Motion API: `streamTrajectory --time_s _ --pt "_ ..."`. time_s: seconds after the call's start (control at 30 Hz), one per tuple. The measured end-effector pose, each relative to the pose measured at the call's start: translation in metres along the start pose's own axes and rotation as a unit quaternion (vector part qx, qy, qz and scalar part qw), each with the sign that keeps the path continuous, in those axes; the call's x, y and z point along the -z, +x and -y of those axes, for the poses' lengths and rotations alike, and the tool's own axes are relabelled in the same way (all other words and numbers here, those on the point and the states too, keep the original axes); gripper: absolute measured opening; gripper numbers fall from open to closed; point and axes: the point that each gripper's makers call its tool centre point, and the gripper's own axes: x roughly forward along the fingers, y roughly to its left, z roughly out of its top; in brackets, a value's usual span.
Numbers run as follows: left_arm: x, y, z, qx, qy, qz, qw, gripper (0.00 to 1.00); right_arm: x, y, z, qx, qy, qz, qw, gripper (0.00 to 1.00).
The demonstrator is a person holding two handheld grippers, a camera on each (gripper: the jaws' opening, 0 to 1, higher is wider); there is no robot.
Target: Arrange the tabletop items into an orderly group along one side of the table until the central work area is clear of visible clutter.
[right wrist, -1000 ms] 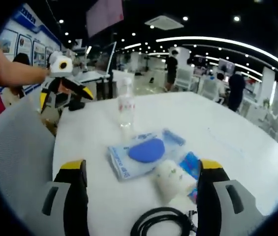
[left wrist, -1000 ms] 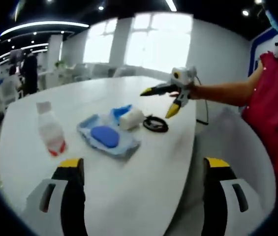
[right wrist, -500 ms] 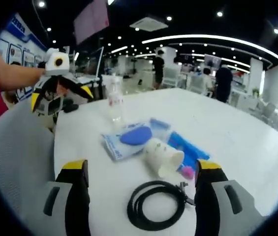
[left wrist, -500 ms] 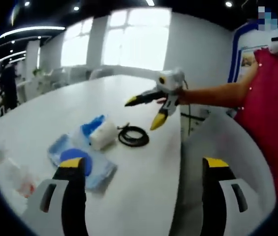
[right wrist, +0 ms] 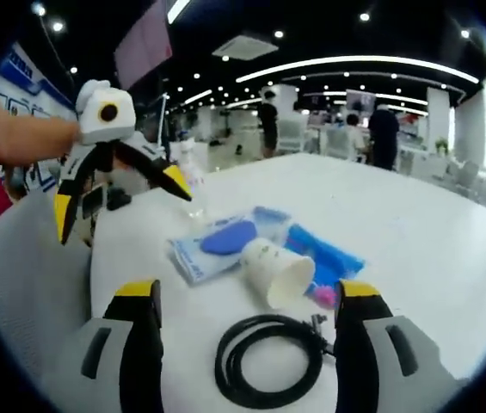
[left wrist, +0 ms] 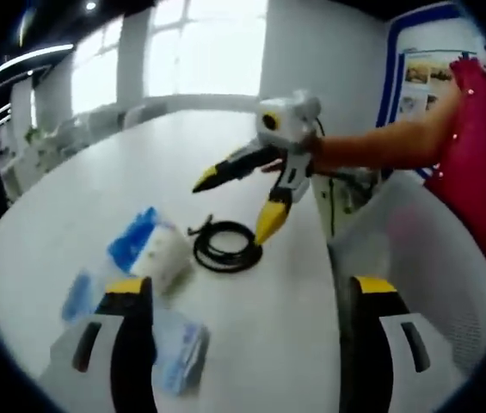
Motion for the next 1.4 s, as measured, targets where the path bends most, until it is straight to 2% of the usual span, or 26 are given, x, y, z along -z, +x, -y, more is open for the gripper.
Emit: streamTrajectory --time_s 0.1,0.33,0.6,0.87,1.13,1.4 --pt "-0.001 0.007 -0.005 0.003 0.001 -0.004 1.0 0.9 0.001 0.005 0.007 0.0 0.018 0.004 0.9998 0.73" --pt "0.004 0.012 -0.009 0.007 -0.007 -0.013 0.9999 0.9 0.006 0.018 0.018 -0.011 0.074 0.009 0.9972 0.47" --pt "0.012 0.012 -0.016 0.001 -0.021 -0.015 0.9997 0.89 0.01 0.035 0.025 -0.023 0.113 0.007 0.9933 0.29" --pt "0.017 0.011 -0.02 -0.001 -0.029 -0.016 0.9995 0.88 0.015 0.05 0.025 -0.036 0.132 -0.002 0.9906 0.24" --pt "0.022 0.007 -0.023 -0.004 -0.037 -0.017 0.9992 0.87 0.018 0.055 0.027 -0.043 0.152 -0.002 0.9875 0.15" --pt "0.024 0.005 -0.022 -0.006 -0.042 -0.017 0.999 0.87 0.017 0.056 0.024 -0.048 0.136 -0.004 0.9896 0.06"
